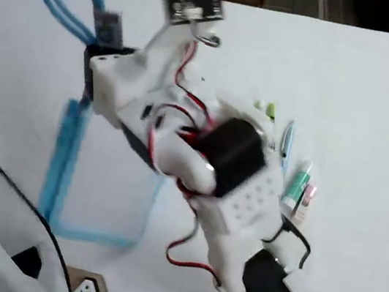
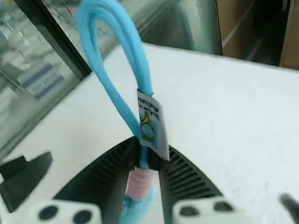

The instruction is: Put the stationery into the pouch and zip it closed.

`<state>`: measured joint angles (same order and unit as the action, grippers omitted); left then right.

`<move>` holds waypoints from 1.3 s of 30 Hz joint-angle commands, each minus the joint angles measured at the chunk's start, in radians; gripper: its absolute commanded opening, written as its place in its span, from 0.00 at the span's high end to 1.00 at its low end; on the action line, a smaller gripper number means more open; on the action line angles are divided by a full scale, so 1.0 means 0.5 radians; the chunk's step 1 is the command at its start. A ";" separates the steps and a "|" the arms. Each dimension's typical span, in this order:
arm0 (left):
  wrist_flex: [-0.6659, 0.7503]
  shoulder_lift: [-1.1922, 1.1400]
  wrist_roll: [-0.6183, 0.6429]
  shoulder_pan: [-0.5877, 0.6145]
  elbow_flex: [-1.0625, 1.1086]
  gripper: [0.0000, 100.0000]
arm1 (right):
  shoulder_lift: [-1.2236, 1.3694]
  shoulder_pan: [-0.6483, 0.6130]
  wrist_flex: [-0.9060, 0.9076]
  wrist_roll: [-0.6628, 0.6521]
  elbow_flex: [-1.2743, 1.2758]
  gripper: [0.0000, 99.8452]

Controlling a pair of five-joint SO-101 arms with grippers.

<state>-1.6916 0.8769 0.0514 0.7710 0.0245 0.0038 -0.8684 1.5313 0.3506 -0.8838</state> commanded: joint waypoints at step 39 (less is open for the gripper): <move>0.700 -0.361 0.015 -0.928 0.120 0.68 | -0.041 0.275 0.348 -0.132 0.795 0.98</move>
<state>-1.2973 0.7956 0.0514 0.3460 0.1887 -0.0008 -0.7380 1.7001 0.2938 -0.4879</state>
